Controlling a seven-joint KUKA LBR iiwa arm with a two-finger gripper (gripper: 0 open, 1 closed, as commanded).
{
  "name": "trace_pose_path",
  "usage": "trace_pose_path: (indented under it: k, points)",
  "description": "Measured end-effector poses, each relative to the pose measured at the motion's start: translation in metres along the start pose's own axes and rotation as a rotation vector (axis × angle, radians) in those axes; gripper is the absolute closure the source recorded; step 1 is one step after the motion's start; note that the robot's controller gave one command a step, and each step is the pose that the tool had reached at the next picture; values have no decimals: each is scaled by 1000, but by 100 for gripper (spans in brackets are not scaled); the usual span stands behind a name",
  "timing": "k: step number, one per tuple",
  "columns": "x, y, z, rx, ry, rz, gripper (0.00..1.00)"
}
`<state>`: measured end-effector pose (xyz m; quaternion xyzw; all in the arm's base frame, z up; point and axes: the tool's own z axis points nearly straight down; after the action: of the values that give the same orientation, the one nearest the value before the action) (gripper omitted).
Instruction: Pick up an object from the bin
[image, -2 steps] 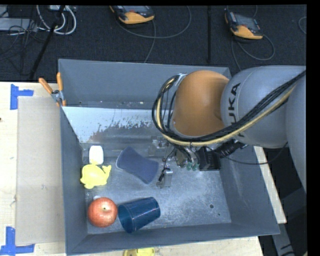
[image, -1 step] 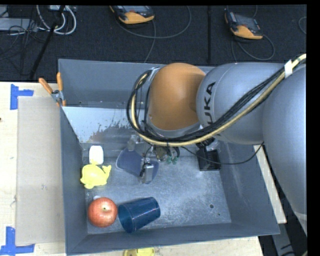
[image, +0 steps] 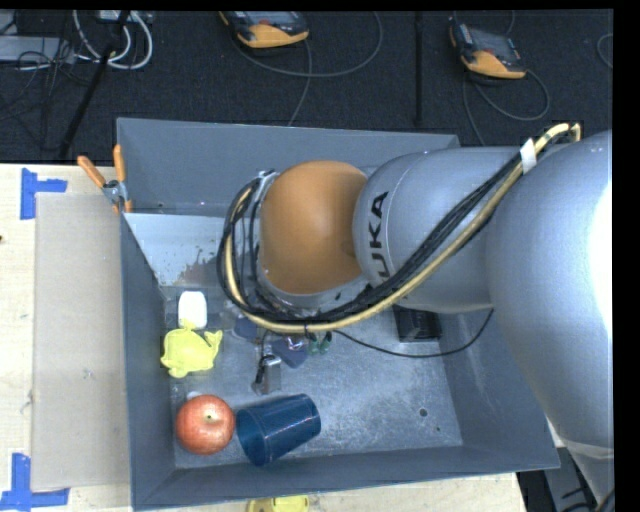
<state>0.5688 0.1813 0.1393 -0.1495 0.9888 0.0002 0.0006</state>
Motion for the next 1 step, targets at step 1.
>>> trace_pose_path:
  k: [1]
  points:
    - [-5, 14, 6, -2, 2, 9, 0]
